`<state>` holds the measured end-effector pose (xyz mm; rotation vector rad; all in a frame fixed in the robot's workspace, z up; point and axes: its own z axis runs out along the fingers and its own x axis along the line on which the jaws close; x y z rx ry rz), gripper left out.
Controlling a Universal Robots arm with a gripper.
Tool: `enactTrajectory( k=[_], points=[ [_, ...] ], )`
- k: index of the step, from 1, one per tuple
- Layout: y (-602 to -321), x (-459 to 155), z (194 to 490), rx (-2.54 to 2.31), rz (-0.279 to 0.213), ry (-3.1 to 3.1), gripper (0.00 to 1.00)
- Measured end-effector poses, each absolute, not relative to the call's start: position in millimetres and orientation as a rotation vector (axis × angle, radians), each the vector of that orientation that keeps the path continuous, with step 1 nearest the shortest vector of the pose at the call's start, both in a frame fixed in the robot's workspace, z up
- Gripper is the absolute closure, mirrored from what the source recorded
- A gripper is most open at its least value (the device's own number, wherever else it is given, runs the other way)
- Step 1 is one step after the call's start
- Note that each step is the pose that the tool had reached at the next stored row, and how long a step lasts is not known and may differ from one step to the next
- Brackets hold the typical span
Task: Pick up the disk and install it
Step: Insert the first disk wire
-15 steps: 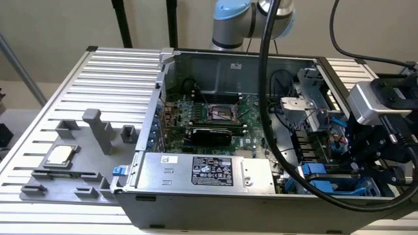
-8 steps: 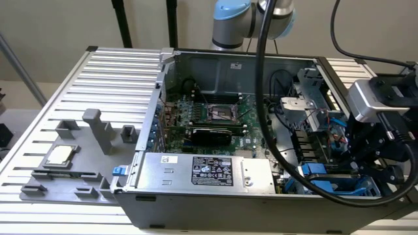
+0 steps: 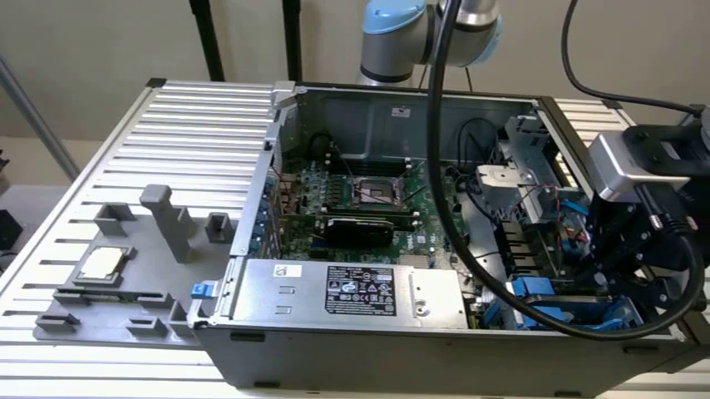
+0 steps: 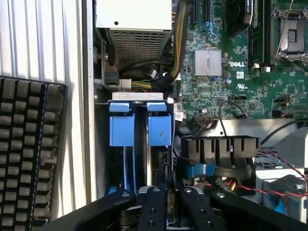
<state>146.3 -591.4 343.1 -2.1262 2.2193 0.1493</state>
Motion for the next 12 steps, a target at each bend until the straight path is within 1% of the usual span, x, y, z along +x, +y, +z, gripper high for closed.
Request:
enactTrajectory(
  k=[12],
  points=[
    [-587.7, 146.3, 343.1, -2.113, 0.115, 2.262, 1.00]
  ],
)
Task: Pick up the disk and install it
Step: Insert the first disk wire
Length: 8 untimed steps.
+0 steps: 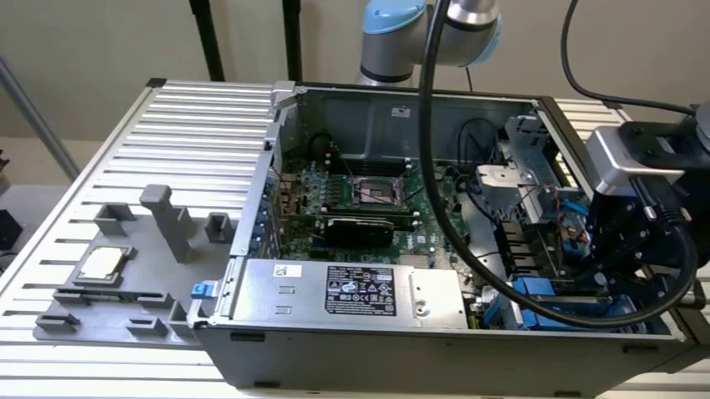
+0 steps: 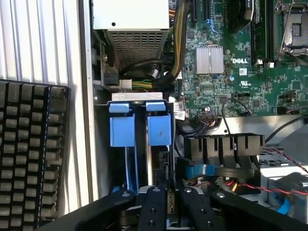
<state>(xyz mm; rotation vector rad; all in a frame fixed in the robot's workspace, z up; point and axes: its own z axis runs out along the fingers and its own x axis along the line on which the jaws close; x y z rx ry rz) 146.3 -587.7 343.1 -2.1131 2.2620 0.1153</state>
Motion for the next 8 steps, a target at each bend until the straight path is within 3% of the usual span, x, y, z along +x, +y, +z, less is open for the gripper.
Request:
enactTrajectory(
  k=[8],
  points=[
    [-583.1, 146.4, 342.3, -2.114, 0.104, 2.271, 1.00]
  ],
)
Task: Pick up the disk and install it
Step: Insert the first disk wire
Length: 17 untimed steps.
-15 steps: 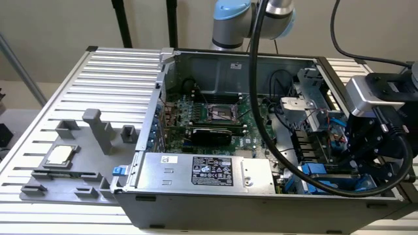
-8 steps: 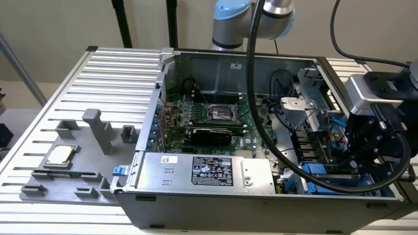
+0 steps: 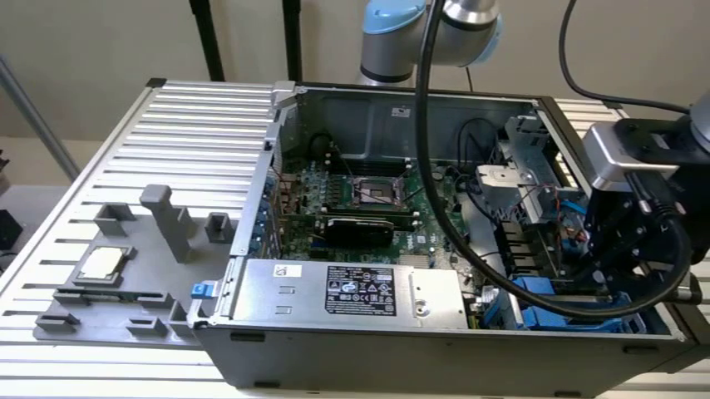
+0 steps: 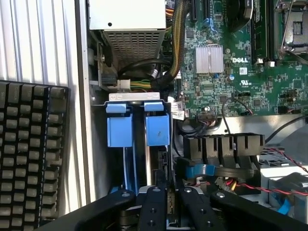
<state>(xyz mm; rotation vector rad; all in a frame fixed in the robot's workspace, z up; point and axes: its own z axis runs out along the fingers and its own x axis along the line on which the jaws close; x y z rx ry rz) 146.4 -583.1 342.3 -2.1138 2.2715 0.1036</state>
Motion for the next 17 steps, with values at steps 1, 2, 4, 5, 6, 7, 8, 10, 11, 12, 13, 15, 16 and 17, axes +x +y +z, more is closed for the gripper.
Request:
enactTrajectory(
  k=[1, 2, 4, 5, 6, 7, 8, 10, 11, 12, 13, 15, 16, 17],
  points=[
    [-582.8, 146.4, 342.1, -2.114, 0.102, 2.272, 1.00],
    [-582.5, 146.5, 341.8, -2.115, 0.101, 2.273, 1.00],
    [-582.0, 147.1, 341.2, -2.116, 0.098, 2.274, 1.00],
    [-581.8, 147.5, 341.0, -2.116, 0.097, 2.275, 1.00],
    [-581.6, 147.9, 340.7, -2.117, 0.096, 2.276, 1.00],
    [-581.4, 148.4, 340.5, -2.117, 0.095, 2.276, 1.00],
    [-581.3, 148.8, 340.2, -2.118, 0.093, 2.277, 1.00],
    [-581.1, 149.5, 339.5, -2.119, 0.091, 2.278, 1.00],
    [-581.0, 149.6, 339.1, -2.120, 0.089, 2.279, 1.00],
    [-581.0, 149.6, 338.8, -2.120, 0.087, 2.280, 1.00],
    [-581.0, 149.6, 338.3, -2.121, 0.086, 2.281, 1.00],
    [-581.0, 149.7, 337.7, -2.121, 0.085, 2.281, 1.00],
    [-581.1, 149.6, 337.6, -2.121, 0.085, 2.281, 1.00],
    [-581.0, 149.6, 337.6, -2.121, 0.085, 2.281, 1.00]
  ],
)
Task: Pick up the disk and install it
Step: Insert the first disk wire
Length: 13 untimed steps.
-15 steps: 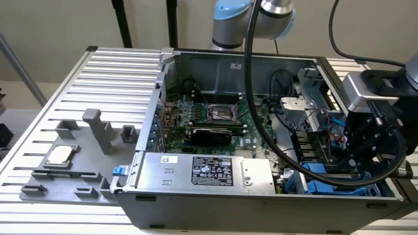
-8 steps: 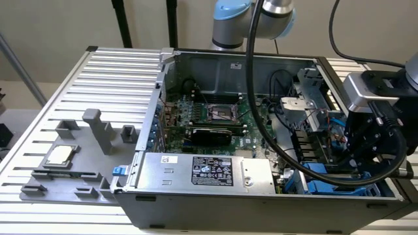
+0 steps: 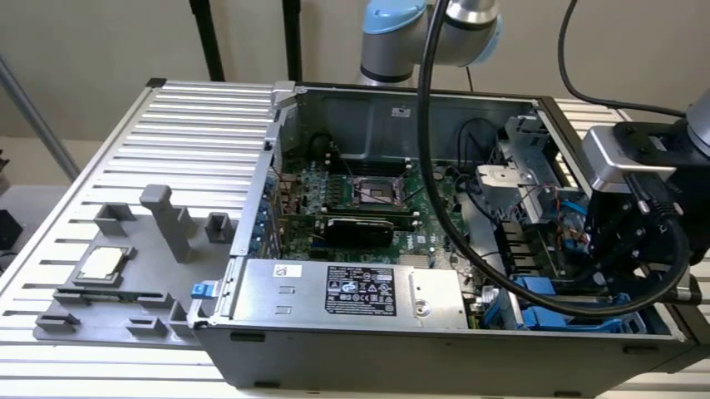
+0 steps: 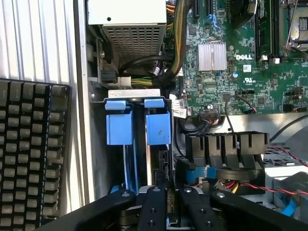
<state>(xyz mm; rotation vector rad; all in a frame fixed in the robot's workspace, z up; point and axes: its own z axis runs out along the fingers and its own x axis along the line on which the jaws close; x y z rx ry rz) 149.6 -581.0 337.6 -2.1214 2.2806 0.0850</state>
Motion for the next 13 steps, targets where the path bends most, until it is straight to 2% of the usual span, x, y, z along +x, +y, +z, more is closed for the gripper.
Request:
enactTrajectory(
  k=[2, 3, 13],
  points=[
    [-581.0, 149.6, 337.5, -2.121, 0.085, 2.280, 1.00],
    [-581.0, 149.6, 337.2, -2.121, 0.086, 2.280, 0.00],
    [-581.0, 149.4, 374.8, -2.121, 0.085, 2.281, 0.00]
  ],
)
